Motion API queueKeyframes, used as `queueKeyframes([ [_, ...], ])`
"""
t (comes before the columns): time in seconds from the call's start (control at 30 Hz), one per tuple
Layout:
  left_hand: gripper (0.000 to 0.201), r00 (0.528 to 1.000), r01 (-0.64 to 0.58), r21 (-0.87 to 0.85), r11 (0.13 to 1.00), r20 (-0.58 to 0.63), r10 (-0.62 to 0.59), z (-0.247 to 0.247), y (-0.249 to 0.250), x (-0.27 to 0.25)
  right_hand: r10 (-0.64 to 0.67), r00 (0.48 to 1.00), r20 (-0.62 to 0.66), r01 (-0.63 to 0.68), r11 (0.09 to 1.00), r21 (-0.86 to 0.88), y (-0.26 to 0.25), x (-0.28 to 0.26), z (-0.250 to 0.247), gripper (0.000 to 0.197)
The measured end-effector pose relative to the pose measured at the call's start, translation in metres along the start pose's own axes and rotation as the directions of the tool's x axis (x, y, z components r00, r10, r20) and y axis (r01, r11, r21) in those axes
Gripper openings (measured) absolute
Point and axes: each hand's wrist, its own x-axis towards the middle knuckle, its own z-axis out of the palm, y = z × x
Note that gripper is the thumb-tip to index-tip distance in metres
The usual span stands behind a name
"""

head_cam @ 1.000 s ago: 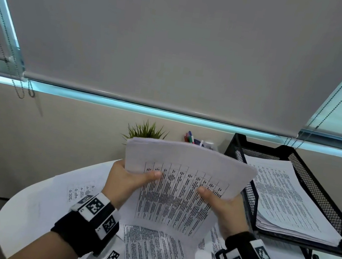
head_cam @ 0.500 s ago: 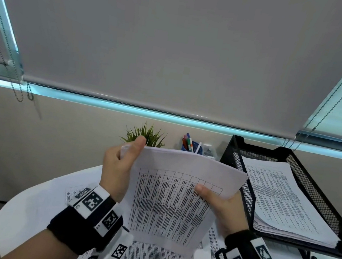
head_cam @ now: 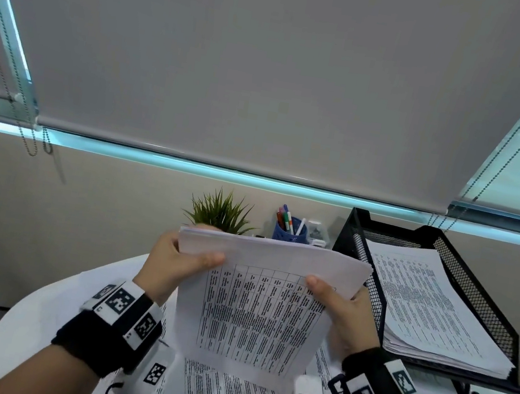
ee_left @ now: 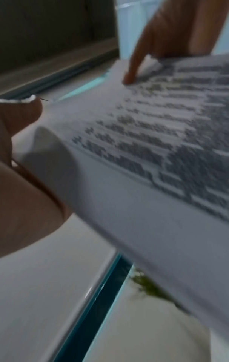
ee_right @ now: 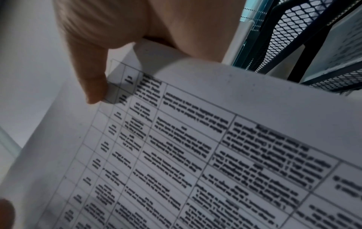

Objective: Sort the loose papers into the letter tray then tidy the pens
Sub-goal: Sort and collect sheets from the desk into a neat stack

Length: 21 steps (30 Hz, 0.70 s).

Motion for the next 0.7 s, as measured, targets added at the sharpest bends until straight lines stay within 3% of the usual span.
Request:
queueKeyframes([
  [0.07, 0.070, 0.992, 0.121, 0.018, 0.992, 0.025, -0.122, -0.002, -0.010, -0.005, -0.011, 1.000, 0.013, 0.011, 1.000, -0.014, -0.002, -0.002, 0.002, 0.046],
  [0.13, 0.062, 0.985, 0.169, 0.016, 0.985, 0.014, -0.169, 0.003, -0.015, -0.010, -0.026, 1.000, 0.017, 0.027, 0.999, -0.028, -0.003, -0.003, 0.004, 0.040],
  [0.23, 0.043, 0.973, 0.205, -0.007, 0.979, -0.109, -0.205, 0.012, -0.014, -0.011, -0.044, 0.999, -0.001, 0.044, 0.999, -0.012, -0.005, -0.002, 0.007, 0.043],
  [0.33, 0.047, 0.973, 0.182, 0.009, 0.983, -0.148, -0.179, 0.017, -0.010, -0.011, -0.073, 0.996, -0.057, 0.073, 0.997, -0.003, -0.005, 0.000, 0.005, 0.057],
  [0.43, 0.035, 0.976, 0.170, 0.038, 0.985, -0.148, -0.163, 0.020, -0.013, -0.015, -0.131, 0.987, -0.089, 0.128, 0.991, -0.031, -0.010, -0.005, 0.004, 0.064],
  [0.53, 0.040, 0.972, 0.195, 0.075, 0.978, -0.144, -0.183, 0.018, -0.021, -0.017, -0.199, 0.975, -0.100, 0.197, 0.980, -0.030, -0.016, -0.009, 0.007, 0.101],
  [0.7, 0.063, 0.964, 0.261, 0.115, 0.958, -0.090, -0.252, 0.013, -0.039, -0.024, -0.201, 0.960, -0.195, 0.189, 0.979, -0.076, -0.028, -0.007, 0.010, 0.059],
])
